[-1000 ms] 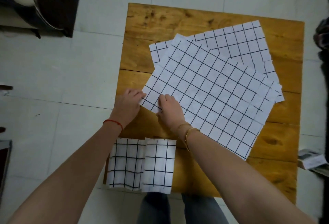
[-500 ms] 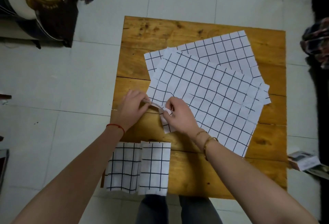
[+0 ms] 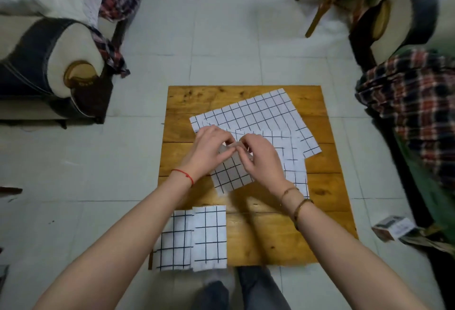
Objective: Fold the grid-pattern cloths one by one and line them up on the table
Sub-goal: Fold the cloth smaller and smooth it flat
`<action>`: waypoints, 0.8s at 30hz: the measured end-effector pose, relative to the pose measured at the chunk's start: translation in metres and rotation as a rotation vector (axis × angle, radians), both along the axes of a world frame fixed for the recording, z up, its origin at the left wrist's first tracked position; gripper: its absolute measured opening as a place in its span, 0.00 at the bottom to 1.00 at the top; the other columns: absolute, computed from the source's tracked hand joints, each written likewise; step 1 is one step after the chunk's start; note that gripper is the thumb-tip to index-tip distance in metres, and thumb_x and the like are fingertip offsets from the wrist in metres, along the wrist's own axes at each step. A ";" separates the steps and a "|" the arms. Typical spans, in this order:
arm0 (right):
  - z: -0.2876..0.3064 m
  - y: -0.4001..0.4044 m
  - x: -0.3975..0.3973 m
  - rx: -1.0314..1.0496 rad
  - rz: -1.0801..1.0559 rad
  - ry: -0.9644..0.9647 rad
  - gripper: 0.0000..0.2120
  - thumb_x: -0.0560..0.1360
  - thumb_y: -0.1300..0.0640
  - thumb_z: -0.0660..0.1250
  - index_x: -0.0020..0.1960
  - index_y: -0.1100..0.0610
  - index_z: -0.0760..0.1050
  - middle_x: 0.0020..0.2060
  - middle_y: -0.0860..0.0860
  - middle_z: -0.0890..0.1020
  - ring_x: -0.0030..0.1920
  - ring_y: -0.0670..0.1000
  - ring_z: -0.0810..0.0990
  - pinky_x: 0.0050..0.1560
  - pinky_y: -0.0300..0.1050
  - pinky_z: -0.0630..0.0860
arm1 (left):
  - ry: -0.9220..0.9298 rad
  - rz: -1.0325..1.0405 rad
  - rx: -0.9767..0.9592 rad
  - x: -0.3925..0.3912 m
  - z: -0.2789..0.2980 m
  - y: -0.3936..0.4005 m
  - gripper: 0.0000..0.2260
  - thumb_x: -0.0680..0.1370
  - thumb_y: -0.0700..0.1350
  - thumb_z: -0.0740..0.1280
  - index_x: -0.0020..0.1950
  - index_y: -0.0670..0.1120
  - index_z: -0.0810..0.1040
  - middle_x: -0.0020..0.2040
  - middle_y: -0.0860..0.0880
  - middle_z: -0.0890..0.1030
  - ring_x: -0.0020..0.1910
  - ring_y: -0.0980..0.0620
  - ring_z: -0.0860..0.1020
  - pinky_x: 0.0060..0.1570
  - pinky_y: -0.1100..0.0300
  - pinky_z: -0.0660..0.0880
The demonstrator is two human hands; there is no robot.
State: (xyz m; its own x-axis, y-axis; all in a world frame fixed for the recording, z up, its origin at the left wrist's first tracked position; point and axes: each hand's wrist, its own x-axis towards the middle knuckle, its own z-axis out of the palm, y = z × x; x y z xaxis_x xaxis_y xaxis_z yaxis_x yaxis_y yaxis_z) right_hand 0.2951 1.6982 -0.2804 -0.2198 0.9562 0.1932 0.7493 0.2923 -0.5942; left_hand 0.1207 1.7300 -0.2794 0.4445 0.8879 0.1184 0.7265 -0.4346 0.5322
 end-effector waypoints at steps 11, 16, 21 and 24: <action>0.147 -0.011 0.076 0.182 -0.211 0.066 0.08 0.77 0.58 0.66 0.41 0.56 0.69 0.34 0.49 0.73 0.36 0.49 0.71 0.36 0.42 0.66 | 0.092 0.035 0.044 0.001 0.104 0.001 0.13 0.76 0.51 0.69 0.56 0.46 0.80 0.52 0.50 0.81 0.52 0.49 0.74 0.62 0.47 0.67; 0.183 -0.009 0.117 0.241 -0.307 0.122 0.09 0.76 0.56 0.67 0.40 0.58 0.71 0.31 0.49 0.74 0.34 0.51 0.72 0.36 0.46 0.67 | 0.063 0.121 0.029 -0.004 0.133 0.000 0.08 0.75 0.49 0.70 0.51 0.48 0.78 0.45 0.50 0.81 0.48 0.44 0.78 0.55 0.49 0.73; 0.200 -0.005 0.161 0.224 -0.340 0.124 0.08 0.76 0.55 0.68 0.40 0.53 0.71 0.31 0.47 0.73 0.34 0.50 0.73 0.36 0.45 0.69 | 0.024 0.179 0.070 -0.010 0.171 0.006 0.06 0.74 0.49 0.72 0.45 0.49 0.76 0.41 0.50 0.82 0.43 0.46 0.79 0.42 0.57 0.70; 0.208 0.000 0.181 0.213 -0.309 0.123 0.05 0.76 0.57 0.69 0.43 0.57 0.76 0.34 0.47 0.77 0.35 0.46 0.74 0.38 0.40 0.70 | -0.015 0.176 0.101 -0.010 0.195 0.010 0.04 0.74 0.48 0.72 0.45 0.50 0.79 0.43 0.53 0.82 0.46 0.51 0.79 0.43 0.59 0.72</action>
State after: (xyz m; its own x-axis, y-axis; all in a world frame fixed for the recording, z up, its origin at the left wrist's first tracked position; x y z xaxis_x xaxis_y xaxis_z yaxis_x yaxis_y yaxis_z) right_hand 0.4757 1.6983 -0.0726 0.1095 0.9094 0.4013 0.7481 0.1905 -0.6357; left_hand 0.1107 1.7397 -0.0847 0.2806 0.9353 0.2157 0.7885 -0.3528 0.5037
